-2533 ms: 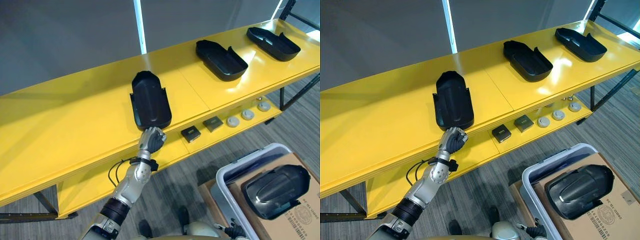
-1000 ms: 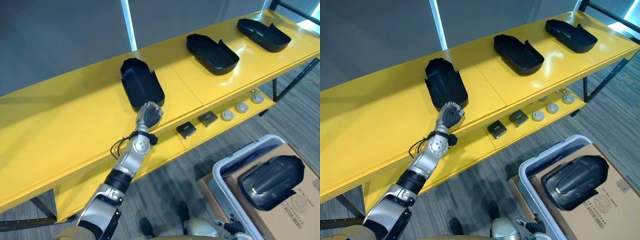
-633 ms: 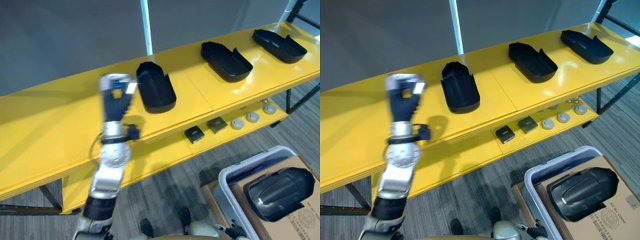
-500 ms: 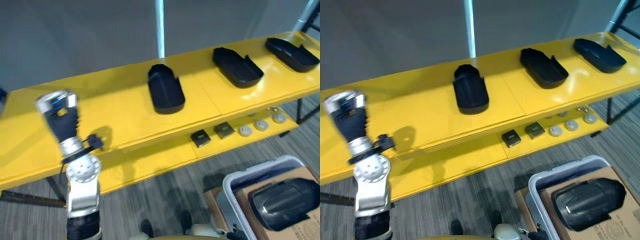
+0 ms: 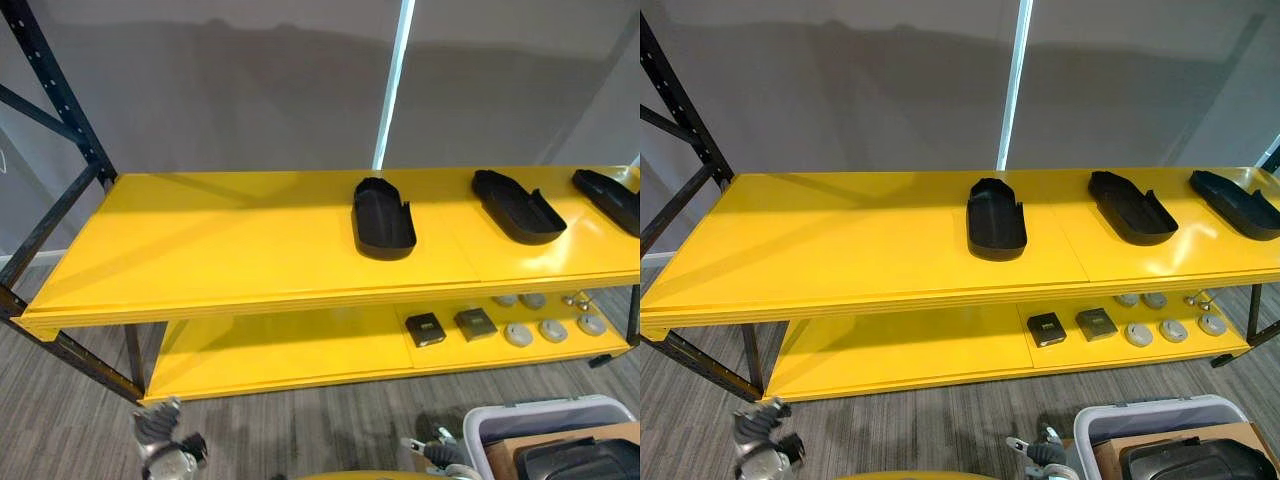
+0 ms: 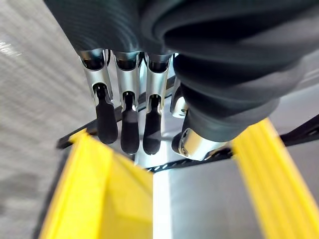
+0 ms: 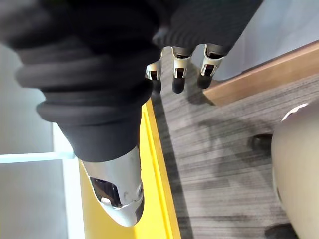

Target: Walk over and take plastic housings, then place them on the shelf

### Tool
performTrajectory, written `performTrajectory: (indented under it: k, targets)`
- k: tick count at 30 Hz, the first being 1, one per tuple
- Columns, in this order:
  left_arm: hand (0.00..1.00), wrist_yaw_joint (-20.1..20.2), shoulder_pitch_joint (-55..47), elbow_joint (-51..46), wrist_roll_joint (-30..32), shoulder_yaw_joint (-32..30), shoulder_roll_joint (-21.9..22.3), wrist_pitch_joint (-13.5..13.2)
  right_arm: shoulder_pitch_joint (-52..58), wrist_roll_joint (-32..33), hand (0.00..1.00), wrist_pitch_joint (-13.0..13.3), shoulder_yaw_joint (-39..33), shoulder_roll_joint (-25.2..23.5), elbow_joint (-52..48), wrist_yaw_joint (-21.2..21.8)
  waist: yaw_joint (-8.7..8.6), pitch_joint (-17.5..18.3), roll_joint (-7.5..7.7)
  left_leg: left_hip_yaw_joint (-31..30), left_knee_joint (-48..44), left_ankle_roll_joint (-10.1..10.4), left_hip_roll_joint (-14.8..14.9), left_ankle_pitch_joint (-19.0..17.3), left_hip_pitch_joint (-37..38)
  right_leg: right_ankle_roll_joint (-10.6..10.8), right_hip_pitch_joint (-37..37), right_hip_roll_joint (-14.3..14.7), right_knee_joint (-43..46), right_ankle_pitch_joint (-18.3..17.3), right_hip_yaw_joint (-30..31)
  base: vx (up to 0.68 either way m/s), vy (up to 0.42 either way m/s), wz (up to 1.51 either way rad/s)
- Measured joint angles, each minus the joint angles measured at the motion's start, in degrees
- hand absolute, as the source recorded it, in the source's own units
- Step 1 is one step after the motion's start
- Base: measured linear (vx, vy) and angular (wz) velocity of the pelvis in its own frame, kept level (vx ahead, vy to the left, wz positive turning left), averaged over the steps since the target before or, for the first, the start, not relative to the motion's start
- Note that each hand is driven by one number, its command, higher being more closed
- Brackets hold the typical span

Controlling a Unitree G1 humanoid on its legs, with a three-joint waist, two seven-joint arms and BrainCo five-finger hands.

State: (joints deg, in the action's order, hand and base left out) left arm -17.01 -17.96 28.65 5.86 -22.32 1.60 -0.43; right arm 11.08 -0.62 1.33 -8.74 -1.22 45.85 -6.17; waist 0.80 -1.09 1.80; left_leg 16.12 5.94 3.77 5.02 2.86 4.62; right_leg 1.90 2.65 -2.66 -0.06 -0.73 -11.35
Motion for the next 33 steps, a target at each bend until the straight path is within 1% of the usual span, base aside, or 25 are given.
performTrajectory:
  k: [3,7,10,13,15,16,17,18,19,20,22,24,26,27,28,29,30,31,33]
  targets:
    - [0.00,1.2,0.8,5.8,0.0,0.0,0.0,0.0,0.4,0.0,0.00,-0.2,-1.9,-0.1,0.1,-0.2,-0.05,0.0,-0.23,1.4,0.0,-0.4,0.0,-0.4,0.4,0.0,-0.1,0.0,-0.1,0.0,1.1,0.05,0.016,-0.23]
    - [0.00,3.1,3.0,12.9,0.4,0.3,0.0,0.1,0.5,-0.3,0.00,-0.5,-4.2,-0.1,1.3,-1.3,-0.07,0.0,-0.65,2.6,0.0,-0.3,-0.1,-0.6,1.1,0.2,0.0,0.1,-0.1,0.3,2.4,0.08,0.005,-0.15]
    - [0.00,3.4,4.0,15.7,1.3,0.3,0.0,0.1,0.0,-0.6,0.00,-0.5,-5.0,0.2,2.8,-1.4,-0.08,-0.2,-1.13,3.6,0.0,-0.2,0.0,-0.9,1.8,0.1,0.1,0.3,-0.2,0.4,3.7,0.09,-0.002,-0.21]
    - [0.00,4.1,4.7,17.9,1.7,0.3,-0.1,0.1,-0.1,-1.4,0.00,-0.6,-5.0,0.2,2.9,-1.4,-0.23,-0.2,-1.57,4.0,0.0,0.0,0.0,-1.1,2.3,0.0,0.0,0.4,-0.3,0.4,4.1,0.07,-0.011,-0.13]
    - [0.00,4.6,5.8,19.4,2.6,0.5,-0.1,0.1,-0.7,-1.9,0.00,-0.6,-6.9,0.2,3.7,-1.4,-0.25,-0.4,-1.83,4.5,0.0,0.0,0.0,-1.1,2.6,0.0,0.0,0.5,-0.3,0.4,4.7,0.03,-0.012,-0.13]
    - [0.00,4.6,5.7,19.5,2.8,1.0,-0.1,0.1,-1.2,-2.0,0.00,-0.6,-7.2,0.6,4.3,-1.5,-0.24,-0.8,-2.42,4.7,0.0,0.1,0.0,-1.2,2.9,0.0,0.2,0.6,-0.3,0.4,5.2,0.01,-0.012,-0.14]
    - [0.00,4.6,5.8,19.6,3.0,1.2,-0.1,0.1,-1.4,-2.2,0.00,-0.6,-7.2,0.9,4.6,-1.5,-0.28,-0.9,-2.47,4.8,0.0,0.1,0.0,-1.3,3.2,0.0,0.3,0.6,-0.3,0.4,5.2,0.00,-0.015,-0.11]
    - [0.00,4.7,5.8,20.3,3.8,1.7,-0.2,0.1,-1.7,-2.2,0.00,-0.6,-7.3,1.3,4.6,-1.5,-0.38,-1.1,-3.00,4.9,0.0,0.0,0.1,-1.4,3.4,0.0,0.5,0.6,-0.3,0.4,5.3,-0.02,-0.015,-0.04]
    - [0.00,4.7,5.8,20.5,3.9,1.9,-0.2,0.1,-1.6,-2.3,0.00,-0.6,-7.4,1.4,4.6,-1.5,-0.46,-1.3,-3.22,4.9,0.0,-0.1,0.1,-1.4,3.5,0.0,0.6,0.6,-0.3,0.4,5.4,-0.02,-0.014,-0.04]
    - [0.00,4.7,5.7,20.8,3.9,2.0,-0.1,0.1,-1.7,-2.3,0.00,-0.6,-7.5,1.5,4.6,-1.5,-0.88,-1.6,-3.51,5.1,-0.1,0.0,0.1,-1.4,3.9,0.0,0.8,0.7,-0.2,0.4,5.5,-0.04,-0.015,-0.04]
    - [0.00,4.7,5.7,21.5,3.9,2.0,-0.1,0.2,-1.8,-2.2,0.00,-0.6,-8.4,1.5,4.6,-1.5,-1.20,-2.0,-3.46,5.3,-0.1,-0.1,0.2,-1.5,4.2,0.0,1.1,0.8,0.0,0.4,5.7,-0.06,-0.018,-0.06]
    - [0.00,4.7,5.3,21.5,3.9,1.9,-0.1,0.2,-2.2,-2.3,0.00,-0.6,-8.8,1.6,4.5,-1.6,-1.30,-2.1,-3.44,6.4,-0.4,0.3,0.4,-1.8,4.2,-0.1,0.6,1.1,0.3,0.4,7.1,-0.08,-0.013,-0.29]
    - [0.00,4.6,5.3,21.5,3.9,1.9,-0.2,0.2,-2.8,-2.3,0.00,-0.6,-8.8,1.6,4.5,-1.8,-1.26,-2.1,-3.14,7.0,-1.4,0.6,0.5,-2.6,4.0,-0.1,-0.9,1.4,1.0,0.3,8.6,-0.06,-0.004,-0.36]
    - [0.00,4.6,5.8,21.5,3.9,1.8,-0.2,0.2,-2.9,-2.3,0.00,-0.6,-8.8,1.6,4.5,-2.2,-1.13,-2.3,-2.58,5.4,-4.9,0.4,0.2,-3.9,2.1,-0.1,-2.0,1.2,1.5,0.1,9.6,-0.01,-0.008,-0.39]
    - [0.00,4.5,6.5,21.4,3.8,1.5,-0.3,0.2,-3.4,-2.3,0.00,-0.6,-9.0,1.9,4.5,-2.7,-0.98,-2.3,-2.26,-0.3,-8.8,-0.5,0.3,-5.3,0.0,0.0,-3.5,1.2,2.8,-0.1,11.0,-0.01,-0.028,-0.49]
    - [0.00,4.4,6.8,21.4,3.8,1.5,-0.2,0.2,-3.8,-2.3,0.00,-0.6,-9.2,2.1,4.5,-2.7,-0.61,-2.4,-2.33,-3.7,-10.2,-0.3,0.5,-6.2,-0.8,0.1,-4.4,1.4,3.3,-0.2,11.9,-0.03,-0.057,-0.89]
    - [0.00,4.2,7.0,21.4,3.7,1.4,0.3,0.2,-4.5,-2.3,0.00,-0.6,-9.3,2.8,4.5,-2.7,0.06,-2.5,-3.30,-8.1,-11.8,1.1,1.2,-8.9,-1.3,0.3,-5.9,2.5,4.4,-0.4,14.2,-0.02,-0.014,-1.00]
    - [0.00,4.3,7.5,21.5,3.7,1.5,0.6,0.2,-5.1,-2.3,0.00,-0.6,-9.3,2.8,4.3,-2.9,-0.19,-2.6,-3.22,-7.0,-12.7,1.4,1.3,-10.1,-1.3,0.6,-6.7,2.6,5.2,-0.4,16.3,-0.03,0.020,-0.96]
    - [0.00,4.3,8.9,21.4,3.7,1.5,0.4,0.2,-5.1,-2.3,0.00,-0.7,-9.5,2.8,3.6,-3.2,-0.14,-3.0,-2.85,-4.3,-14.9,0.9,1.2,-12.0,-1.4,1.3,-7.7,2.7,6.1,0.0,18.9,-0.05,0.087,-0.83]
